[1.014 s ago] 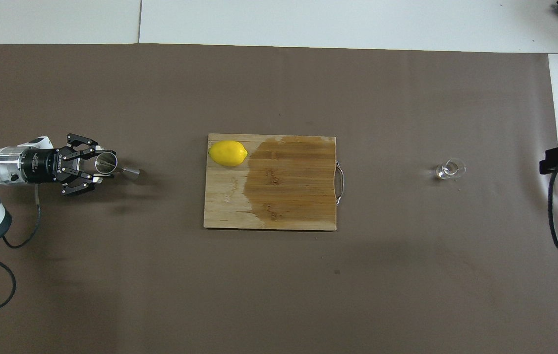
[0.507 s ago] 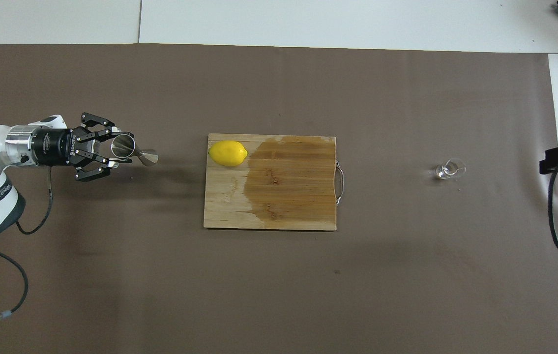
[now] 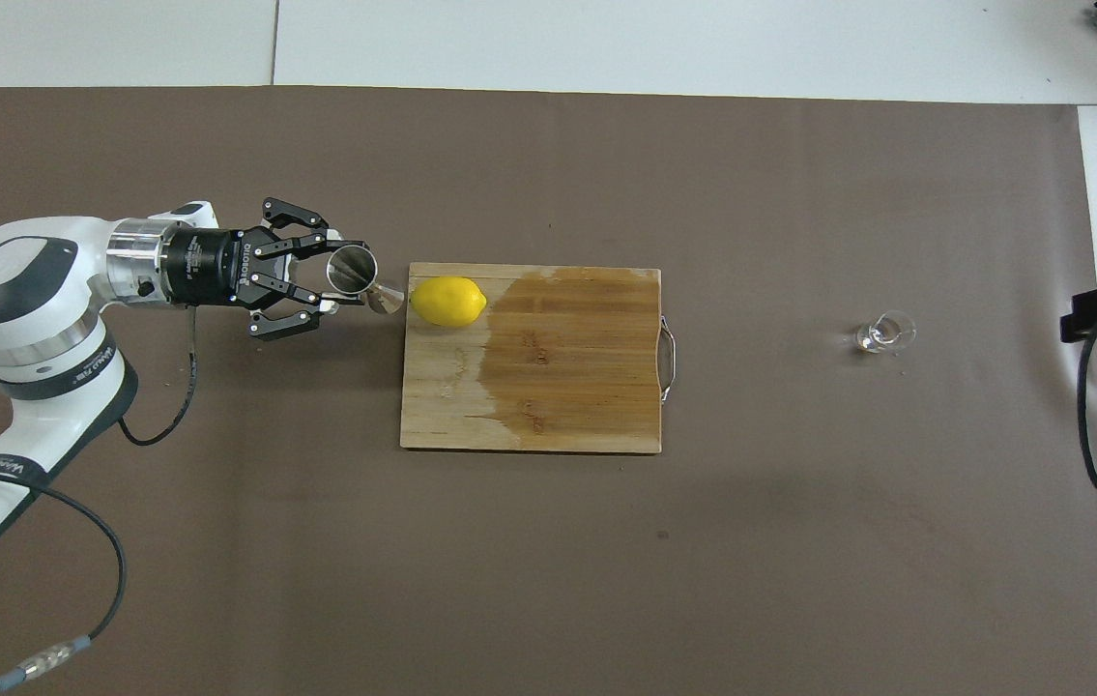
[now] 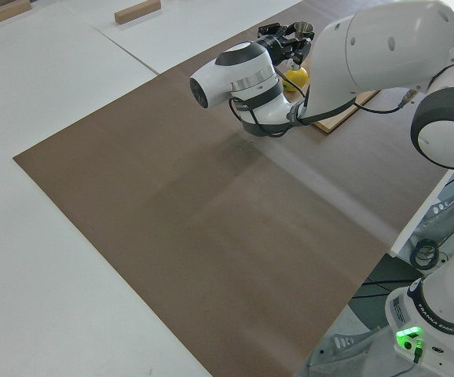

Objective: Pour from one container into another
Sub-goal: 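Carry the metal cup with the left gripper onto the wooden board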

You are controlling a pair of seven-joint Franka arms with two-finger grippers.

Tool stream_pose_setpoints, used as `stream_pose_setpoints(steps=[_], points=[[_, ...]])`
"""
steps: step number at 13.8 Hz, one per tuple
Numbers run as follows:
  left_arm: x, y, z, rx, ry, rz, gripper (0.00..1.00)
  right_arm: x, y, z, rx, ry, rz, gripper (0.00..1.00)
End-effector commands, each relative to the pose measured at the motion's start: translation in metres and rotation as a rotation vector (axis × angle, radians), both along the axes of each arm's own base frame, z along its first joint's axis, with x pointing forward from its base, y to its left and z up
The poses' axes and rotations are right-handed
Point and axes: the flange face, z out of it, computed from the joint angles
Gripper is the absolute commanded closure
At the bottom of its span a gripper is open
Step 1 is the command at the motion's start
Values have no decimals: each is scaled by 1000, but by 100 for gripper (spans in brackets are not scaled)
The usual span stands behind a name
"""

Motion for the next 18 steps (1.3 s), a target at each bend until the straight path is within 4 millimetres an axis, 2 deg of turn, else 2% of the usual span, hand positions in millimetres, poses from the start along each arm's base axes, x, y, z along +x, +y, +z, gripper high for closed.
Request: stream_pose_setpoints(steps=[1, 4, 8, 14, 18], points=[[-15, -37, 4, 9, 42, 27, 62, -7, 0, 0, -1, -3, 21, 0], [-27, -80, -3, 41, 54, 9, 62, -7, 0, 0, -1, -3, 21, 0], [-38, -115, -17, 87, 62, 37, 61, -7, 0, 0, -1, -3, 21, 0], [-49, -141, -52, 61, 27, 39, 61, -7, 0, 0, -1, -3, 21, 0], [-51, -143, -77, 52, -10, 43, 61, -7, 0, 0, -1, -3, 21, 0]])
